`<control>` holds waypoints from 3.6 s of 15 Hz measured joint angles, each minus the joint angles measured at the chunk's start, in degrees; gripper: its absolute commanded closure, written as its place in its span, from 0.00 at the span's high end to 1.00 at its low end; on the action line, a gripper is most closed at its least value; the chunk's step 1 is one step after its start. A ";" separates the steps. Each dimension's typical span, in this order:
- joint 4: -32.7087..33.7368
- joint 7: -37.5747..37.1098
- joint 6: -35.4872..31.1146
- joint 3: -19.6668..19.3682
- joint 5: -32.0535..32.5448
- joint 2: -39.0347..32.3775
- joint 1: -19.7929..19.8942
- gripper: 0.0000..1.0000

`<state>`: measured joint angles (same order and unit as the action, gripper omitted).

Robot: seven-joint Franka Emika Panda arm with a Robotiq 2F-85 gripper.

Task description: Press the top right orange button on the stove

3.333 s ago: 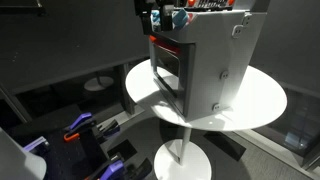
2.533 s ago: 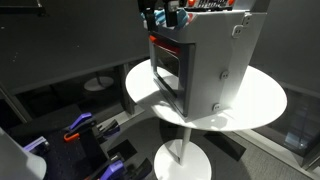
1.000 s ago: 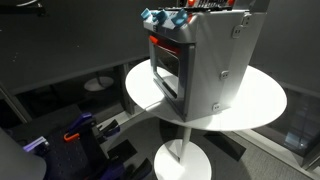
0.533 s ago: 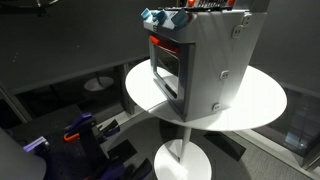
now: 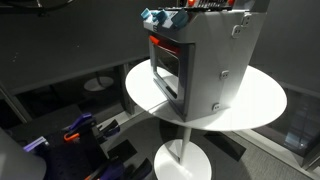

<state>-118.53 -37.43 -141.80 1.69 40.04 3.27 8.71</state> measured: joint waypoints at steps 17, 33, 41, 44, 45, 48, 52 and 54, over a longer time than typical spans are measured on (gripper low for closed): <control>3.19 -0.87 0.02 -2.63 1.00 -3.03 -2.47 1.00; 2.60 1.41 6.49 -3.34 -7.19 -0.03 -3.21 1.00; 0.06 8.99 19.34 -2.85 -19.08 7.73 -4.35 1.00; -0.50 12.56 25.07 -2.75 -23.25 10.43 -4.56 1.00; -0.67 13.60 26.88 -2.73 -24.43 11.26 -4.59 1.00; -1.49 16.85 32.39 -2.71 -27.29 13.81 -4.75 1.00; -3.69 23.84 35.56 -2.72 -30.24 17.34 -4.83 1.00; -5.30 27.72 35.56 -2.82 -31.46 19.30 -4.88 1.00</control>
<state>-123.83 -9.71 -106.25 -1.14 8.58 22.57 3.83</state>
